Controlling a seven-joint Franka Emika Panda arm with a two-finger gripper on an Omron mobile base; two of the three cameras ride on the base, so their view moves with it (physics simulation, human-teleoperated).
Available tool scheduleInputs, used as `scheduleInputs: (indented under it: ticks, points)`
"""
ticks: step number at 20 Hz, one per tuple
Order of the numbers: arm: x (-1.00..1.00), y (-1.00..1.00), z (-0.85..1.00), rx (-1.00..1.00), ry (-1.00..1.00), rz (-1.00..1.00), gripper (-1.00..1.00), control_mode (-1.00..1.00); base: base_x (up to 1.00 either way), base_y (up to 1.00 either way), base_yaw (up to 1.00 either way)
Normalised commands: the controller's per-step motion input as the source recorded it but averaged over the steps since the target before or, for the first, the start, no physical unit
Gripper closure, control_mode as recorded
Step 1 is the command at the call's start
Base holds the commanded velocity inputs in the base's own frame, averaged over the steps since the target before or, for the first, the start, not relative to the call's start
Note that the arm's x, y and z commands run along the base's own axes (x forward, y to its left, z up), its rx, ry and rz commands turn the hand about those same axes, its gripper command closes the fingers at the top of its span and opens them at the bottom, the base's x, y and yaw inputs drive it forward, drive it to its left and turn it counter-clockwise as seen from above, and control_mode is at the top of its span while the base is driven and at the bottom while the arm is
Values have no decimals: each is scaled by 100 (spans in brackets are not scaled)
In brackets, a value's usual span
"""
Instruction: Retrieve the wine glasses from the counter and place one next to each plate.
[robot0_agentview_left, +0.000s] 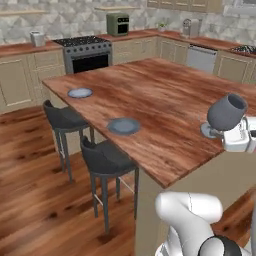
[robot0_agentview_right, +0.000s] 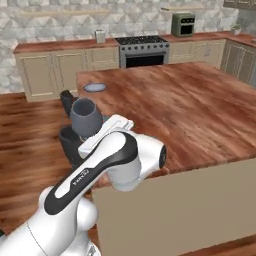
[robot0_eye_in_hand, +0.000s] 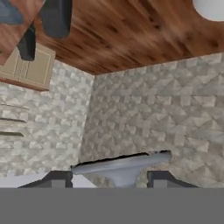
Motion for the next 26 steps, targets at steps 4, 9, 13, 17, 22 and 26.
scheduleInputs:
  ticks: [4,9,13,17,22,26]
  points:
    - [0,0,0,0,0,0,100,100,-12,64,-85]
    - [0,0,0,0,0,0,100,100,-43,99,-43]
    - [0,0,0,0,0,0,100,100,-46,100,-12]
    - [0,0,0,0,0,0,100,100,34,100,-25]
    - [0,0,0,0,0,0,100,100,100,100,-52]
    - [0,0,0,0,0,0,100,100,51,100,-57]
